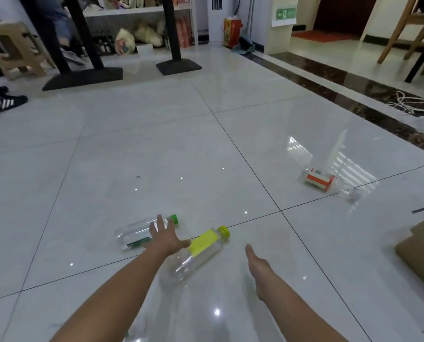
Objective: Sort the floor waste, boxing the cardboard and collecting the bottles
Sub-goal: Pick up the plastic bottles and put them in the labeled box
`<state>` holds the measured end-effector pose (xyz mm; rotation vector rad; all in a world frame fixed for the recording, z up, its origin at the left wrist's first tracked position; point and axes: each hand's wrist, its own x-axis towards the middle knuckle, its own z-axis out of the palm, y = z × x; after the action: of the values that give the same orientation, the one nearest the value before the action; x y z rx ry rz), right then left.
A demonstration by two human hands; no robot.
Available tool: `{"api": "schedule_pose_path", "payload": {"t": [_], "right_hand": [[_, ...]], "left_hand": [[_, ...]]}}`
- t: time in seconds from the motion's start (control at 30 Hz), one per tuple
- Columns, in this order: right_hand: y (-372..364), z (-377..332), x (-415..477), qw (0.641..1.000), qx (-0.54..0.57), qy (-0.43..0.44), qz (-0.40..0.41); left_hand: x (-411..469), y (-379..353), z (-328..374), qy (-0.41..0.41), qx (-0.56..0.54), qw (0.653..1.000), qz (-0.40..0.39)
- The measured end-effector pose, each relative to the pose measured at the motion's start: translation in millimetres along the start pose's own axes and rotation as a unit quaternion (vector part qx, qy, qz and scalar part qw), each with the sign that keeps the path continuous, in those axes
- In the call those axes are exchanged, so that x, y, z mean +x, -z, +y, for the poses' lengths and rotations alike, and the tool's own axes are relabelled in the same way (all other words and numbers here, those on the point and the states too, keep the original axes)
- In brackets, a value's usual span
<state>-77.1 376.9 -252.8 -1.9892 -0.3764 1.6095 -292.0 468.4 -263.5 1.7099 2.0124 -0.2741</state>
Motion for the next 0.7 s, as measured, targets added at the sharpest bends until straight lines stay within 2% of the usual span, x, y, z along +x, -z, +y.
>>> {"api": "schedule_pose_path", "payload": {"t": [0.13, 0.33, 0.47, 0.63, 0.7], "right_hand": [[-44.2, -4.2, 12.3, 1.0, 0.019, -0.011, -0.005], [-97.6, -6.5, 17.4, 0.997, 0.06, -0.031, -0.044], [-113.9, -2.2, 21.7, 0.996, 0.058, -0.034, -0.05], [-115.6, 2.3, 24.1, 0.995, 0.087, -0.033, -0.046], [-118.4, 5.9, 22.9, 0.992, 0.094, -0.041, -0.068]], "left_hand": [[22.3, 15.1, -28.6, 0.021, -0.057, 0.998, 0.014], [64.1, 11.4, -72.6, 0.071, -0.015, 0.997, 0.0], [67.4, -1.2, -71.8, 0.036, 0.029, 0.998, 0.05], [53.4, -9.0, -40.6, 0.025, -0.049, 0.998, -0.026], [48.5, -22.1, -24.5, 0.014, -0.082, 0.994, -0.068]]}}
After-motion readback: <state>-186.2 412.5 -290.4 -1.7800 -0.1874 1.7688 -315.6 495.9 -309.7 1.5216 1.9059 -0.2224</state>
